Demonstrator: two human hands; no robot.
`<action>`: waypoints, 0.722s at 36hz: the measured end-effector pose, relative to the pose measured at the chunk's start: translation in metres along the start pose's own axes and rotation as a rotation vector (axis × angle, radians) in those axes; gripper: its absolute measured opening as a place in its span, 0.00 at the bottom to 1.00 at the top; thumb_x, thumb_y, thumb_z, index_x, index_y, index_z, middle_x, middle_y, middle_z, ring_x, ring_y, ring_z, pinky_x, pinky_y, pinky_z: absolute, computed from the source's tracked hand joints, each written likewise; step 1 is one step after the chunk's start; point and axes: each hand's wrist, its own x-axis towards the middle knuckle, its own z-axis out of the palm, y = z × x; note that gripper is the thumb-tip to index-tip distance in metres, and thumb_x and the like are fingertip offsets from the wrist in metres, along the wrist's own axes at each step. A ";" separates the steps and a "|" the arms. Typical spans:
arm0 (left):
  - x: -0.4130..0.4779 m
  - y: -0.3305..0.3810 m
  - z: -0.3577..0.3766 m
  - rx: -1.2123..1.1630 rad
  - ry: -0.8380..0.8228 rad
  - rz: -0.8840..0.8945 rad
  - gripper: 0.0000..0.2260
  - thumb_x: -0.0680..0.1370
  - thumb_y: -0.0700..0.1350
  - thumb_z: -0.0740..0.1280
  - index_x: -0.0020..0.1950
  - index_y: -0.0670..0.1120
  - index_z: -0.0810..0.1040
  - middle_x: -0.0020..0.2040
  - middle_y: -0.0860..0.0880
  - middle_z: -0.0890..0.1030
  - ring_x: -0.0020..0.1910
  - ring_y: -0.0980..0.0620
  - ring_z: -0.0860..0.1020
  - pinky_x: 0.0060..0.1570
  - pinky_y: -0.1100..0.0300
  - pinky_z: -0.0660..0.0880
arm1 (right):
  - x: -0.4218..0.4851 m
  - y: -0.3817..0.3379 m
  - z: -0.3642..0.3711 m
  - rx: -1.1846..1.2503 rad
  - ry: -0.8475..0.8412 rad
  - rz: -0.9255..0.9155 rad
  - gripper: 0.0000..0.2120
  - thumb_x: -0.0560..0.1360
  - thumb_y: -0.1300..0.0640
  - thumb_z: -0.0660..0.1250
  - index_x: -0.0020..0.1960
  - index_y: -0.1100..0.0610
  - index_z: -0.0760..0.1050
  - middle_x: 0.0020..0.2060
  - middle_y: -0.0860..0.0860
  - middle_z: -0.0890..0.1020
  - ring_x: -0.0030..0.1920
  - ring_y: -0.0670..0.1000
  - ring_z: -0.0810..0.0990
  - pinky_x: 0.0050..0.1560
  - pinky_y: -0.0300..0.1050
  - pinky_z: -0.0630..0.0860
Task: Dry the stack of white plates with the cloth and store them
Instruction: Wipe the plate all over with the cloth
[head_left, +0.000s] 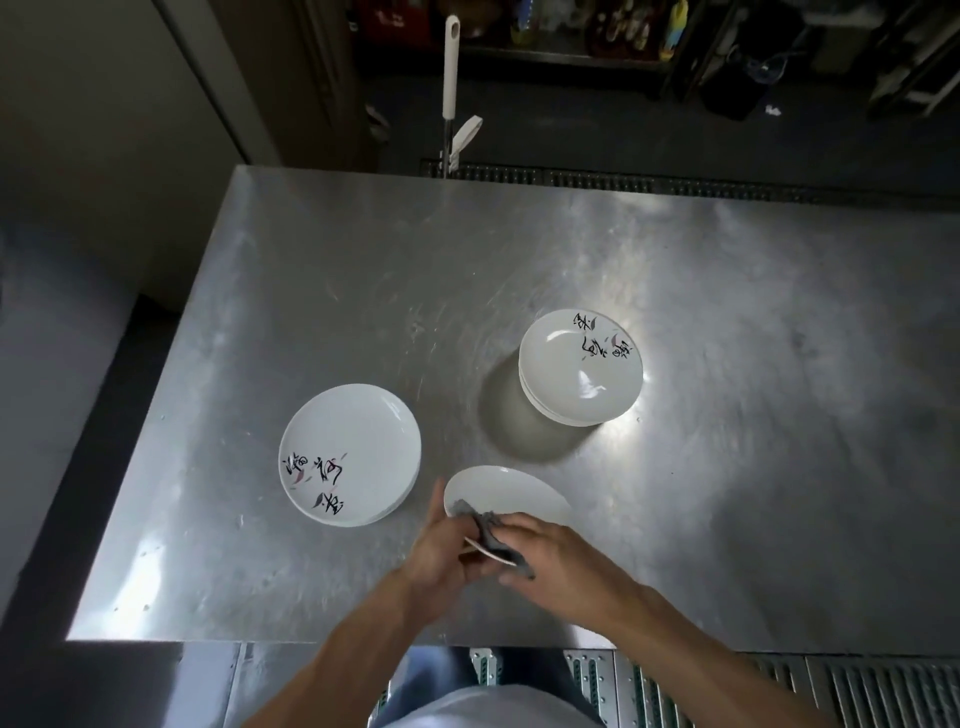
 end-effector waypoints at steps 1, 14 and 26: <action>0.001 0.002 0.001 -0.019 0.005 -0.009 0.33 0.78 0.28 0.55 0.74 0.61 0.61 0.46 0.41 0.82 0.41 0.45 0.82 0.49 0.41 0.82 | 0.001 0.000 -0.003 -0.050 0.041 0.005 0.19 0.76 0.50 0.69 0.66 0.49 0.75 0.62 0.43 0.77 0.58 0.44 0.79 0.62 0.41 0.75; -0.008 0.031 -0.005 1.111 0.086 0.394 0.15 0.78 0.59 0.71 0.62 0.56 0.80 0.62 0.46 0.70 0.65 0.51 0.68 0.72 0.60 0.64 | 0.007 0.017 -0.093 0.415 0.068 0.284 0.11 0.66 0.52 0.75 0.36 0.53 0.73 0.24 0.45 0.72 0.24 0.47 0.72 0.25 0.41 0.71; -0.008 0.013 0.001 0.776 -0.139 0.385 0.21 0.78 0.52 0.69 0.51 0.32 0.73 0.43 0.42 0.74 0.45 0.50 0.71 0.46 0.52 0.69 | 0.007 0.028 -0.080 0.455 0.581 0.249 0.18 0.78 0.63 0.69 0.54 0.39 0.77 0.36 0.35 0.79 0.30 0.41 0.72 0.30 0.35 0.73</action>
